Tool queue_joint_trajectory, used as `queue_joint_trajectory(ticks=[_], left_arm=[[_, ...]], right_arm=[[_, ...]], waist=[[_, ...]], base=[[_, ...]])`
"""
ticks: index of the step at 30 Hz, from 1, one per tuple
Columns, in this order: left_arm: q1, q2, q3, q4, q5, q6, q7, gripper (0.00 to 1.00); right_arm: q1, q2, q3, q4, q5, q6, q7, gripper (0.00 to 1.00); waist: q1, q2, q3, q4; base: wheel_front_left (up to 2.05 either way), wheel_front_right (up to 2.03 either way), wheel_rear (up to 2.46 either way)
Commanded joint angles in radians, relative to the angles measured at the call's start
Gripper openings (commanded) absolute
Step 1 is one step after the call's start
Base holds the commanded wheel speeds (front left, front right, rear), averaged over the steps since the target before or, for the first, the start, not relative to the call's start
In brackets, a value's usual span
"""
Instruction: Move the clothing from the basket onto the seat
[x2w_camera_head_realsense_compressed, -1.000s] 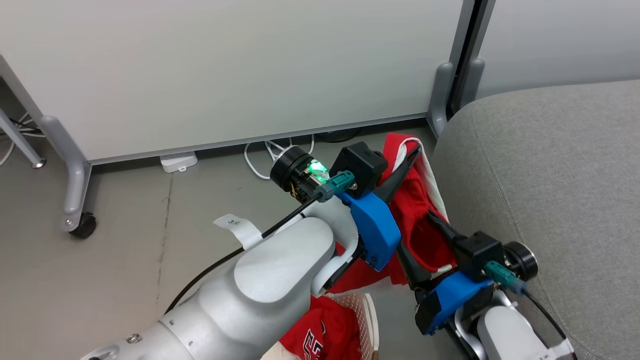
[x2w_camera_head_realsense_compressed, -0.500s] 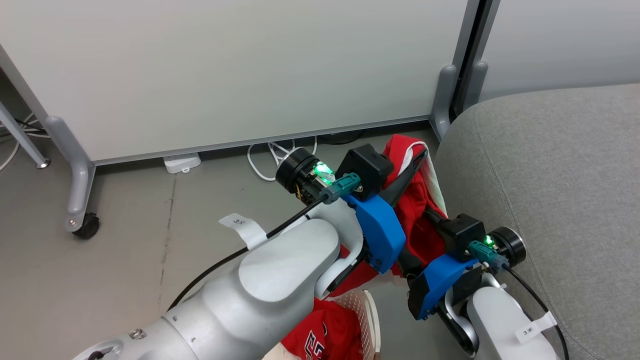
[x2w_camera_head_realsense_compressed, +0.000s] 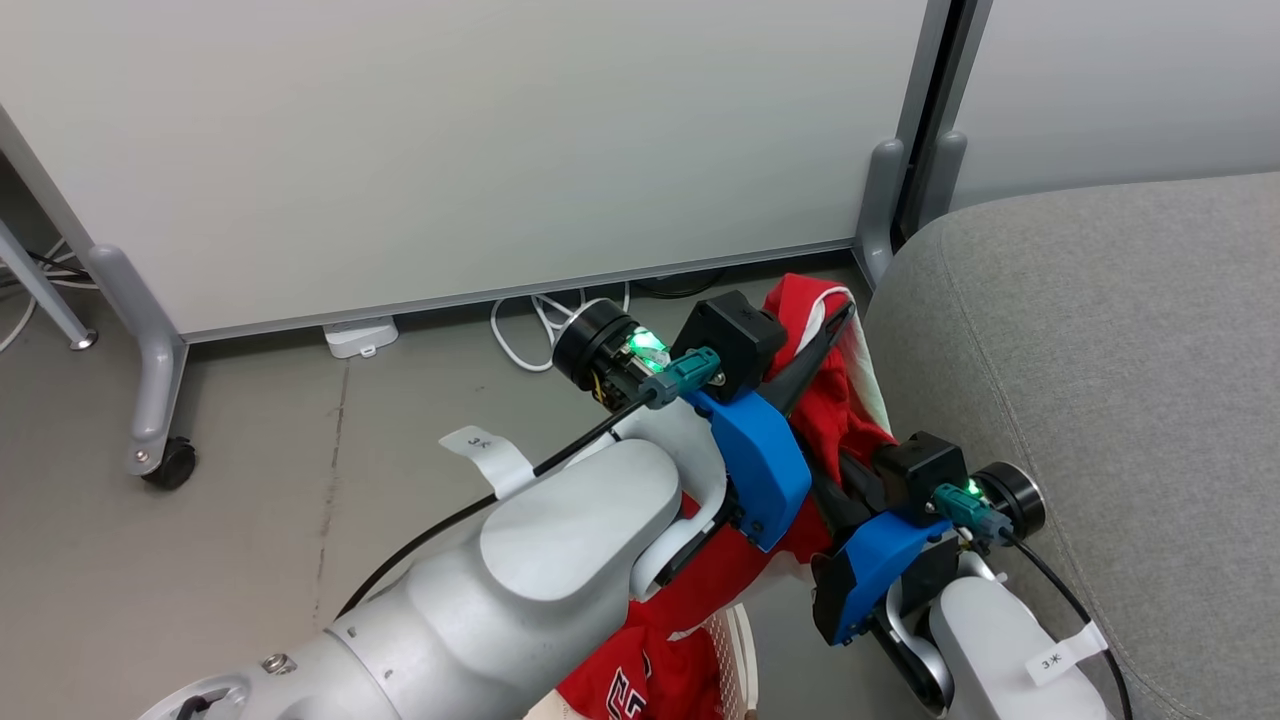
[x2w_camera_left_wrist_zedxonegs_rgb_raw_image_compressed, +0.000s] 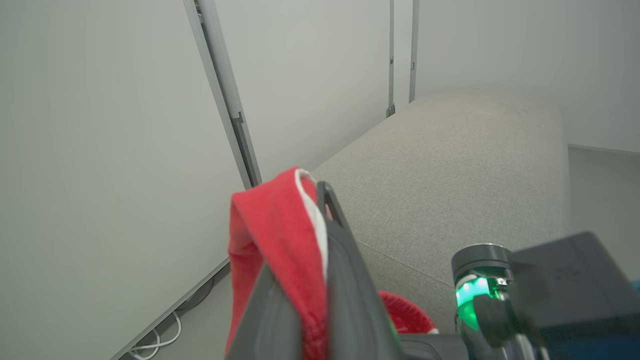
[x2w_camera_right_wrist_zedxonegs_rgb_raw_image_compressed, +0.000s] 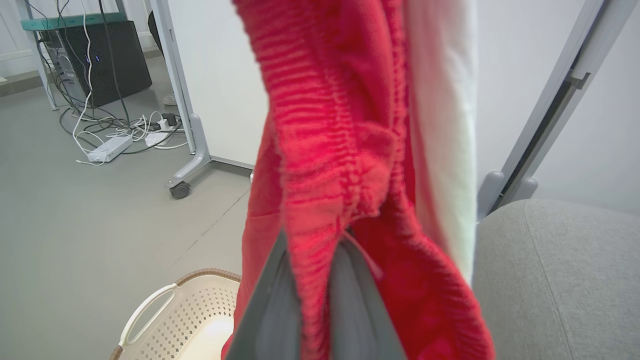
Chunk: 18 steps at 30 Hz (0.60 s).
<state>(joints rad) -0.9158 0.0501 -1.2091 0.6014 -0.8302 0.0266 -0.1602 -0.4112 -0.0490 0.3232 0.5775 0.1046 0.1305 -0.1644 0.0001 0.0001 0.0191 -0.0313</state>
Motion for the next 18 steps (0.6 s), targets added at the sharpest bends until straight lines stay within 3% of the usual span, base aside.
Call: queue_joint_trajectory(ticks=[1,10,11,12,13,18], left_arm=[[-0.017,0.001,-0.004,0.004,-0.006,0.006,-0.007,0.0],[-0.022,0.001,-0.02,0.012,-0.025,0.01,-0.014,0.0],[-0.022,0.001,-0.022,0.012,-0.028,0.009,-0.016,0.33],[-0.021,0.001,-0.023,0.013,-0.03,0.011,-0.017,0.78],[-0.021,0.001,-0.025,0.014,-0.032,0.012,-0.019,1.0],[-0.02,0.001,-0.033,0.019,-0.039,0.015,-0.02,1.0]], right_arm=[[-0.014,-0.002,0.003,0.005,0.004,0.0,-0.004,0.0],[-0.012,-0.002,0.015,0.013,0.011,0.0,-0.014,0.0],[-0.011,-0.002,0.016,0.013,0.012,0.0,-0.014,0.0],[-0.012,-0.002,0.016,0.013,0.013,0.0,-0.015,0.0],[-0.012,-0.002,0.016,0.014,0.013,0.0,-0.016,0.0],[-0.012,-0.002,0.019,0.015,0.016,0.0,-0.019,0.0]], waist=[[-0.0001,-0.0001,0.0,-0.001],[-0.0001,-0.0001,-0.004,0.001],[-0.0001,-0.0001,-0.004,0.002],[-0.0001,-0.0001,-0.004,0.002],[-0.0001,-0.0001,-0.005,0.002],[-0.0001,-0.0001,-0.007,0.001]], base=[[0.0,0.0,0.0],[0.0,0.0,0.0],[0.0,0.0,0.0],[0.0,0.0,0.0],[0.0,0.0,0.0],[0.0,0.0,0.0]])
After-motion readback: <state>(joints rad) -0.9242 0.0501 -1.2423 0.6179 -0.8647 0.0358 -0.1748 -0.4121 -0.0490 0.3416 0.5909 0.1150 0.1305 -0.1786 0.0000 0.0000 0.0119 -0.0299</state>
